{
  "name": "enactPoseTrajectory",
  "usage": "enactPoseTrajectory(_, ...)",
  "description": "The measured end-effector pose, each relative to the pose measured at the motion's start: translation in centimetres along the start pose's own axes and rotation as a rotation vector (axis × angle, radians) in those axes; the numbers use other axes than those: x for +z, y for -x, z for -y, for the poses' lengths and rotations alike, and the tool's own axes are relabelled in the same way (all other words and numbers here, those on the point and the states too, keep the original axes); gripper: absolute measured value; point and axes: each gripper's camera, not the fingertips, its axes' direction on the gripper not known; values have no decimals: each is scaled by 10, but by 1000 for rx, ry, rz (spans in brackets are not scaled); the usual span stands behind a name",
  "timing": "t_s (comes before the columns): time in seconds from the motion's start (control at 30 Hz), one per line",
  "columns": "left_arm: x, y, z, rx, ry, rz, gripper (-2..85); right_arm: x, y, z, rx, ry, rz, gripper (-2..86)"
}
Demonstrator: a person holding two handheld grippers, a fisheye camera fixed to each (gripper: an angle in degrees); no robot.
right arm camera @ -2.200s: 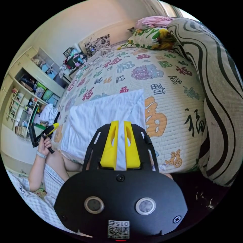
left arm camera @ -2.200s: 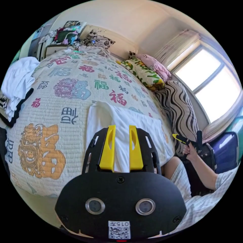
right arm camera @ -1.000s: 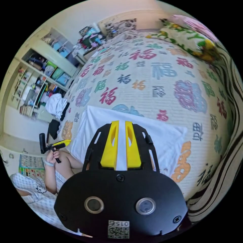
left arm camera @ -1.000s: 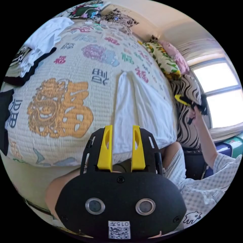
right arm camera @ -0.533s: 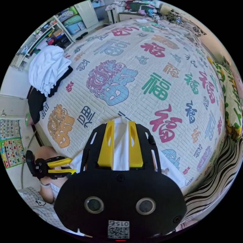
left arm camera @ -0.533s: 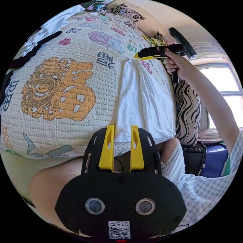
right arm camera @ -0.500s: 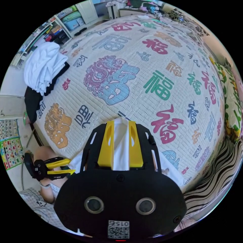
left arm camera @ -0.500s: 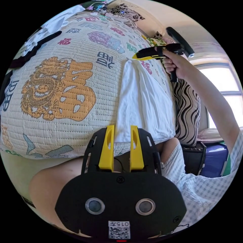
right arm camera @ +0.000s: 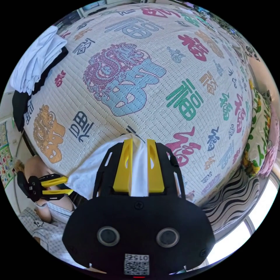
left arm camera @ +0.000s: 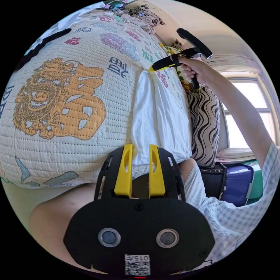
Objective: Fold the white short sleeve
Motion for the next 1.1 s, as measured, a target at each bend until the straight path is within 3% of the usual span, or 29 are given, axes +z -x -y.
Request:
enactPoseTrajectory(0.1, 8, -3, -3, -16, 3, 19, 61, -1, 14, 19, -29, 31, -93, 99)
enactPoseTrajectory(0.2, 15, -7, -8, -42, -3, 36, 25, 1, 26, 37, -46, 68, -57, 86)
enactPoseTrajectory(0.4, 31, -23, -21, -31, -22, 45, -5, 3, 51, 62, -74, 108, -145, 22)
enactPoseTrajectory(0.73, 82, -108, -44, 212, 34, 445, -7, -16, 69, 64, -42, 83, -182, 4)
enactPoseTrajectory(1.1, 107, -157, -80, 277, -68, 504, -7, -38, 73, 41, 28, 48, -182, -1)
